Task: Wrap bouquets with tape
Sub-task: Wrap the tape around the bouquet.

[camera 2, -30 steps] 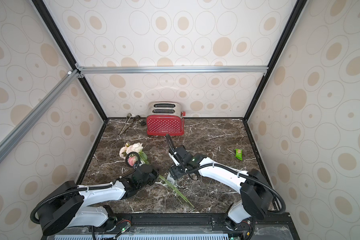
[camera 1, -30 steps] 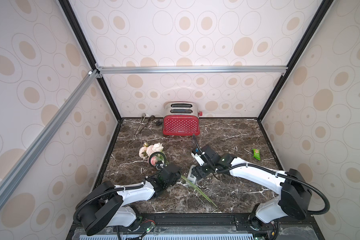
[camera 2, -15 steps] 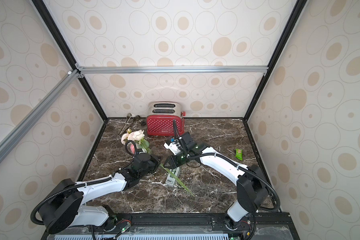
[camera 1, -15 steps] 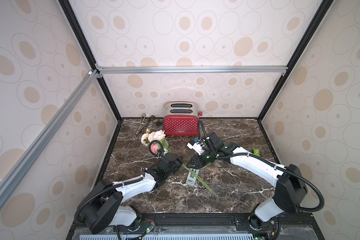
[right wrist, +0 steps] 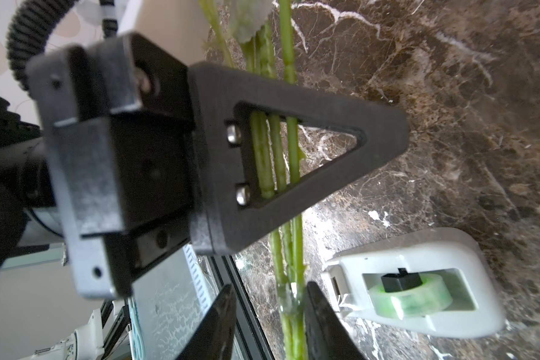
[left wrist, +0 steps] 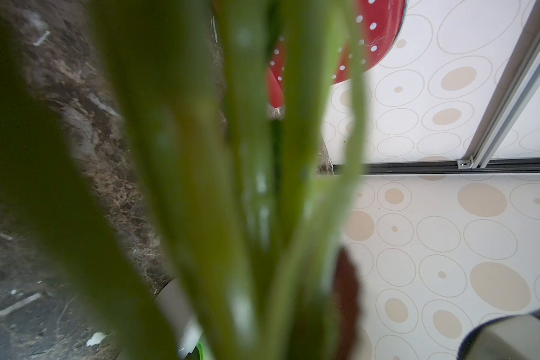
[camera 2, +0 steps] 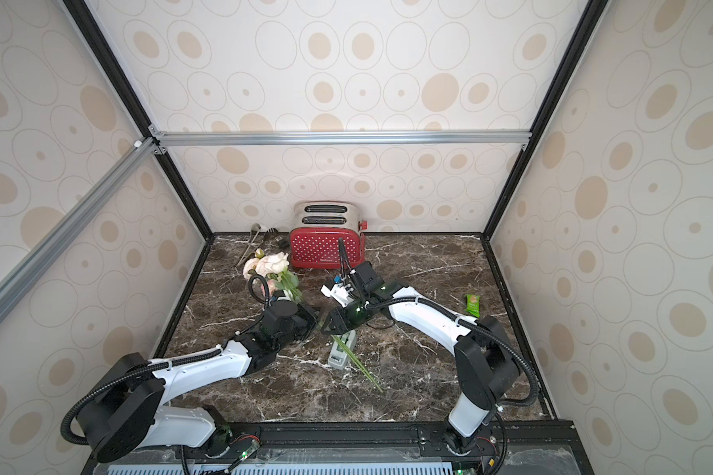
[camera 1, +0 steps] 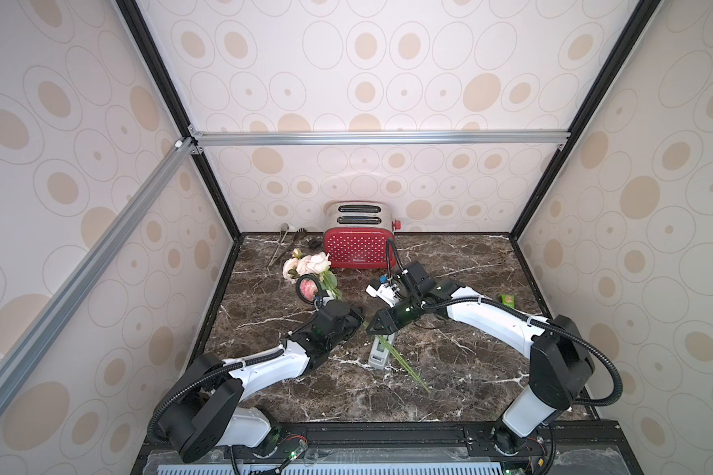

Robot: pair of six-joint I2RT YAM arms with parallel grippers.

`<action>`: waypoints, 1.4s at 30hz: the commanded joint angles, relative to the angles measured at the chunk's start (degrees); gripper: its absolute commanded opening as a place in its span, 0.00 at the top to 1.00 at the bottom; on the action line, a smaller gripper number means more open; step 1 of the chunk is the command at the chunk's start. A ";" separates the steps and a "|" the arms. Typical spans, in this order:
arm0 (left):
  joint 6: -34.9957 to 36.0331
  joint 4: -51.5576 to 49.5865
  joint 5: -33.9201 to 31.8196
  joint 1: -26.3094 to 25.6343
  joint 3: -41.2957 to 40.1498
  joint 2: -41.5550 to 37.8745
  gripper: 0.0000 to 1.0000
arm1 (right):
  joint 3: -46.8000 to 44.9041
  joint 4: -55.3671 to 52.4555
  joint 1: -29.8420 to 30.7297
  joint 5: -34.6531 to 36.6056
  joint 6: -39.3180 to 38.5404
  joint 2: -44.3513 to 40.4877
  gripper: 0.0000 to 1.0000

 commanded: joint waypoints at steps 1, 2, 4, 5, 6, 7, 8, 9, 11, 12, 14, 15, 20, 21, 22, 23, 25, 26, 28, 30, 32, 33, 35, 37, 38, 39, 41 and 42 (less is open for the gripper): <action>1.67 6.28 0.16 0.55 1.15 0.29 1.00 | 1.08 0.13 0.71 -6.63 -0.02 1.60 0.63; 1.80 7.34 0.41 0.72 0.88 0.29 1.00 | 0.99 0.84 0.70 -7.79 0.33 1.71 0.64; 1.92 9.70 0.80 0.85 0.11 0.27 1.00 | 0.77 2.20 0.70 -10.12 1.16 1.92 0.67; 1.96 11.07 0.94 0.90 -0.31 0.27 1.00 | 0.86 2.85 0.61 -11.28 1.84 2.11 0.67; 2.16 12.88 1.26 1.03 -0.86 0.27 1.00 | 0.80 3.71 0.46 -12.49 2.61 2.34 0.67; 2.29 14.46 1.63 1.20 -1.37 0.35 1.00 | 0.56 4.55 0.24 -13.63 3.51 2.45 0.66; 2.36 15.88 2.09 1.45 -1.82 0.36 1.00 | 0.42 5.82 -0.06 -14.86 4.41 2.55 0.66; 2.71 16.98 2.41 1.66 -2.21 0.36 1.00 | 0.28 6.70 -0.33 -15.84 5.31 2.65 0.66; 3.22 19.37 3.21 2.24 -3.06 0.41 1.00 | -0.12 8.40 -1.02 -18.02 6.75 2.56 0.66; 3.57 20.94 3.77 2.51 -3.51 0.44 1.00 | -0.28 9.19 -1.29 -18.87 7.32 2.56 0.66; 4.03 23.09 5.09 3.07 -4.00 0.75 1.00 | -0.34 9.18 -1.70 -19.40 7.89 2.72 0.65; 4.15 23.73 5.62 3.30 -4.01 0.92 1.00 | -0.24 8.42 -1.80 -19.12 7.42 2.82 0.65; 4.26 28.59 7.91 4.04 -4.40 2.32 1.00 | 0.15 7.93 -2.02 -18.74 7.37 3.48 0.65; 4.26 29.04 8.16 4.14 -4.36 2.58 1.00 | 0.28 7.76 -2.18 -18.52 7.31 3.51 0.65; 4.31 29.79 8.62 4.15 -4.32 2.87 1.00 | 0.41 7.83 -2.41 -18.78 7.36 3.54 0.65; 4.33 30.69 9.06 4.15 -4.31 3.14 1.00 | 0.34 8.28 -2.61 -18.75 7.82 3.60 0.65; 4.37 31.58 9.68 4.17 -4.12 3.43 1.00 | 0.75 7.85 -2.98 -18.03 7.99 3.93 0.65; 4.60 32.13 10.06 4.22 -4.01 3.52 1.00 | 1.07 7.45 -3.11 -18.15 7.97 4.22 0.64; 4.69 31.87 10.45 4.25 -3.62 3.65 1.00 | 1.47 6.83 -3.34 -17.57 7.74 4.63 0.64; 5.00 31.55 10.49 4.24 -3.57 3.74 1.00 | 1.00 8.32 -3.57 -18.88 8.57 4.28 0.66; 4.94 32.44 10.98 4.48 -3.96 4.11 1.00 | -0.48 12.87 -4.07 -20.85 11.63 3.40 0.74; 4.97 33.26 11.43 4.58 -4.15 4.41 1.00 | -1.27 14.93 -4.40 -21.81 13.16 3.04 0.78; 5.49 35.05 12.57 5.01 -4.36 5.32 1.00 | -3.46 21.37 -5.28 -24.34 17.96 2.19 0.82; 5.83 36.67 13.49 5.45 -4.42 6.33 1.00 | -5.26 27.62 -5.92 -26.46 22.55 1.77 0.87; 6.01 37.99 13.95 5.71 -4.53 6.86 1.00 | -5.66 29.28 -6.13 -27.33 23.82 1.69 0.90; 5.96 38.79 14.37 5.86 -4.61 7.30 1.00 | -5.76 29.80 -6.15 -27.64 24.19 1.54 0.94; 5.88 39.92 15.36 6.14 -4.37 8.15 1.00 | -5.50 27.73 -6.24 -27.23 22.35 1.25 1.00; 5.90 40.09 15.45 6.17 -4.19 8.26 1.00 | -5.34 26.64 -6.24 -26.90 21.44 1.16 1.00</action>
